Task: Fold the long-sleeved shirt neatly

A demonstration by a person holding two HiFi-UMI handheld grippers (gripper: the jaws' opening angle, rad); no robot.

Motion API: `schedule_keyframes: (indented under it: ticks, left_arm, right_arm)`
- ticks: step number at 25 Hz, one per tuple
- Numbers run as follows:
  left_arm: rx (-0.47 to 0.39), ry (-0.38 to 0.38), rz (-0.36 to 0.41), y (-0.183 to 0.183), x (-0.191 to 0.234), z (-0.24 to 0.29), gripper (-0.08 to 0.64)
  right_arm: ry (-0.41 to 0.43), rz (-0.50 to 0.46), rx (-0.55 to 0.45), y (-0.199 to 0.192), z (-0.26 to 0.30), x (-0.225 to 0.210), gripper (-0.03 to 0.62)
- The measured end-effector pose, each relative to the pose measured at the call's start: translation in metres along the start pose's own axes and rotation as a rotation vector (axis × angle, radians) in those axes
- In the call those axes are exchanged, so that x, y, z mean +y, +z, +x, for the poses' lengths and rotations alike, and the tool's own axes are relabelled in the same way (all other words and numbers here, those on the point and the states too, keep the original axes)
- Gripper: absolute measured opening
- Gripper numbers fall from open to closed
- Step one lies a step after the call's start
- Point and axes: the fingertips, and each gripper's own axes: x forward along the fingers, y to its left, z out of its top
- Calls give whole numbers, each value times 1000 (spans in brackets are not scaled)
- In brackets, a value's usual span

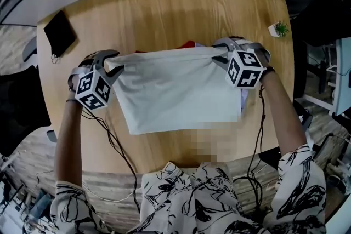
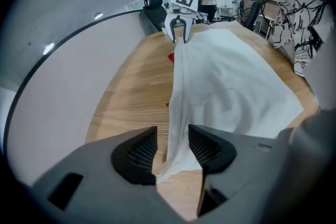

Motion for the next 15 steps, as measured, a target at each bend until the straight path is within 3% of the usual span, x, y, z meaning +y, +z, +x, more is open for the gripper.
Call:
schedule_keyframes:
  ticks: [3,5,6,9,11,13,15]
  left_arm:
    - [10,-19,-5,-4,-1,3,150]
    - [4,-15,-19,-4,2,4,50]
    - [-3,-13,-30,-4,4,3,15]
    - [-8,-8,-63,-4,10,3,14]
    - [-11,-2,-152,-7,18,6,14]
    - [-30,-12,-317,-10,28,9,15]
    - [-28,7,-426,-18,37,13,20]
  right_arm:
    - [1,4,-6,0,1,-2,94]
    - [4,14,-14,0,-2,-4,24]
    - [8,19,-17,0,-3,-5,25]
    - [14,49,-34,-1,-5,-9,23]
    - [10,128,-60,-3,-5,-16,23]
    - [14,281,-100,-7,-2,-25,21]
    - [2,434,-136,-12,3,-36,23]
